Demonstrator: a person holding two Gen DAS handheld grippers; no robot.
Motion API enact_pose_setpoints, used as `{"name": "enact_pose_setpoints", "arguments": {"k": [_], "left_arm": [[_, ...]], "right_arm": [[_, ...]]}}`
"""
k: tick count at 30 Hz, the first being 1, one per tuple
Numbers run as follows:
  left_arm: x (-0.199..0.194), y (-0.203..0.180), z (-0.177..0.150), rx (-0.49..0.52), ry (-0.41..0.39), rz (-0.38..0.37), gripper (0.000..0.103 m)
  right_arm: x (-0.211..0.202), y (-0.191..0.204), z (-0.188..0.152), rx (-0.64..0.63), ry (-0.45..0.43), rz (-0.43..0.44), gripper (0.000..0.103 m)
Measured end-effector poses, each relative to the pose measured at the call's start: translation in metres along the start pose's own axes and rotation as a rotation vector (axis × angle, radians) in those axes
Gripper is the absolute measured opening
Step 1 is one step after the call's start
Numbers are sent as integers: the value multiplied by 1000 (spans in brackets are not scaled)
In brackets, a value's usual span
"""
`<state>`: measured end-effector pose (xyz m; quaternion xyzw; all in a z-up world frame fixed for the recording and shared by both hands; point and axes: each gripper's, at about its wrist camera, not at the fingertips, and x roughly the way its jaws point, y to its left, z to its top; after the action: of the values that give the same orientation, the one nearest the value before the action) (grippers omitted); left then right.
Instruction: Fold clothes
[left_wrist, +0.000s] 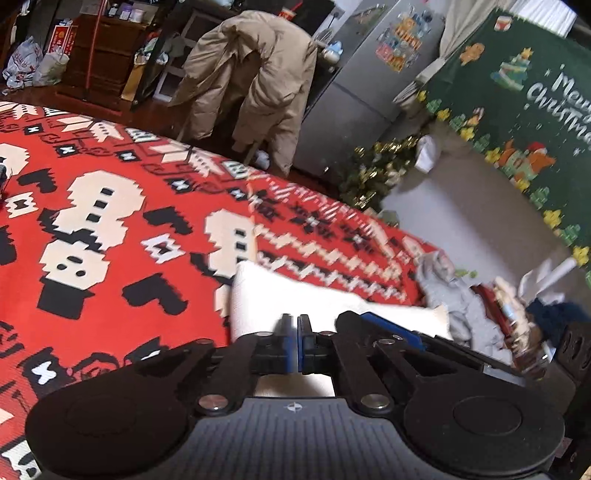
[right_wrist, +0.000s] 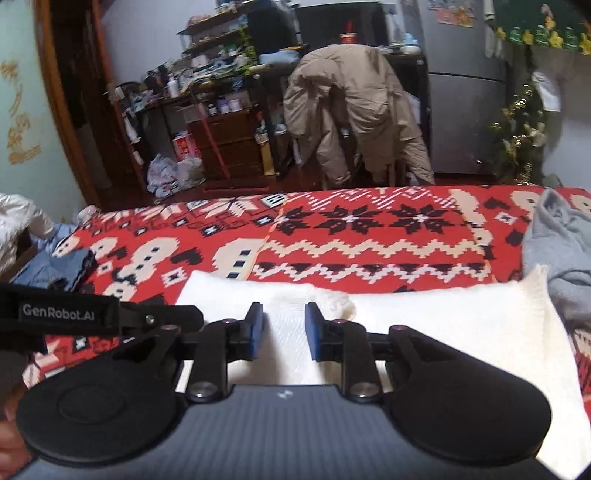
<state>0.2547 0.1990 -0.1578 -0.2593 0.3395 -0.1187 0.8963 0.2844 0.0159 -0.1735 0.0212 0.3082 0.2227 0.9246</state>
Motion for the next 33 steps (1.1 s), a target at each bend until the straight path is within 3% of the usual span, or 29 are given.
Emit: {"name": "enact_pose_setpoints", "arguments": {"k": [9,12,16,19,25,30,33], "left_arm": [[4,-1,2,-18,37,24,7],[-4,-5,5,-22,50,8,8],[-20,-16,7,-9,87,-5,8],[-37,-23,-7,9,114,2,8],[-59,-19,-39,-56,152,-40,8],[-58,-31,-47,37,152,20,8],[-45,-32,-57,107,191,108,3]], "right_arm": [[7,-2,1,-36,23,1,17],[-16,-4,4,-38,23,-36,15],[-56,-9,2,24,56,-13,15],[-90,-7,-8,39,82,-16,16],[-140,2,-50,30,88,2,17],[-129,6,-65,78,50,61,17],[-118,18,-67,8,73,78,17]]}}
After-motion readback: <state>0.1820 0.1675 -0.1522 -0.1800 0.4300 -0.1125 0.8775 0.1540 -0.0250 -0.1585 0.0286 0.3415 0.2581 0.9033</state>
